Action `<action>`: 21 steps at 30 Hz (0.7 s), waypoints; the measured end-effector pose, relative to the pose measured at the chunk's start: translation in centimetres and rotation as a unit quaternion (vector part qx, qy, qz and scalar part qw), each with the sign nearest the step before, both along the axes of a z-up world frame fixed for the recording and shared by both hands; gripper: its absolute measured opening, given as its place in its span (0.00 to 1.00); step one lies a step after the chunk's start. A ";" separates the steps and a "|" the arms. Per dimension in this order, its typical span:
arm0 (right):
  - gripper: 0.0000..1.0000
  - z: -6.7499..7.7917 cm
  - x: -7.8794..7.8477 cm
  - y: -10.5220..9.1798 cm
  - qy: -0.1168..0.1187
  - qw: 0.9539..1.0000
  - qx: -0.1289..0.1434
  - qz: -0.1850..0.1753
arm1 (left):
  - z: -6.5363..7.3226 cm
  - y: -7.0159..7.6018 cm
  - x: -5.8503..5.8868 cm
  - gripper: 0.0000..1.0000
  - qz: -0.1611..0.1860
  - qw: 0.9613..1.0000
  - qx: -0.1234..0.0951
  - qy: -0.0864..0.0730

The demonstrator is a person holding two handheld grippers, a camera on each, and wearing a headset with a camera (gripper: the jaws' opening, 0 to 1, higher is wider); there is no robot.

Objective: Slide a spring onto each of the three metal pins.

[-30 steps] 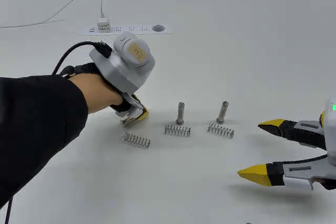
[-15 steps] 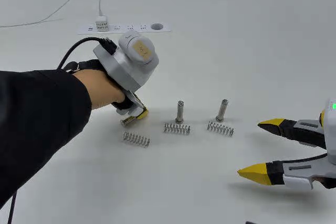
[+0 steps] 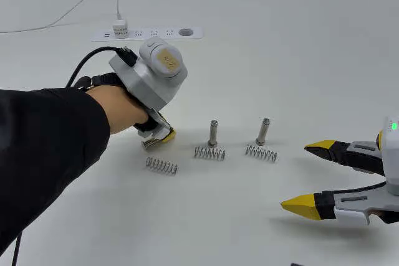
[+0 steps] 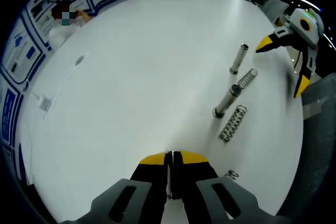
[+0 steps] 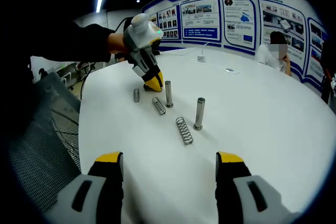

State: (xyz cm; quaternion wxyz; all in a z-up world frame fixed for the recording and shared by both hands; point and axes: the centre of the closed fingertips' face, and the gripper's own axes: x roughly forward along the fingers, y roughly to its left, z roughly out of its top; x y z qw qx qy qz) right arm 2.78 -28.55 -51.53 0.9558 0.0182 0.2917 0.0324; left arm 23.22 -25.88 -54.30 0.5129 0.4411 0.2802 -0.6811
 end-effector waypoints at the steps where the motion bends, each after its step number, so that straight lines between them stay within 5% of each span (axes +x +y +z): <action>1: 0.73 0.0 0.0 0.0 -0.001 1.000 0.000 -0.001 | 0.0 0.0 0.0 0.08 0.001 1.000 -0.001 0.000; 21: 0.73 0.0 0.2 0.2 -0.001 1.000 0.002 0.003 | 2.3 0.6 0.5 0.07 0.024 0.999 -0.029 0.024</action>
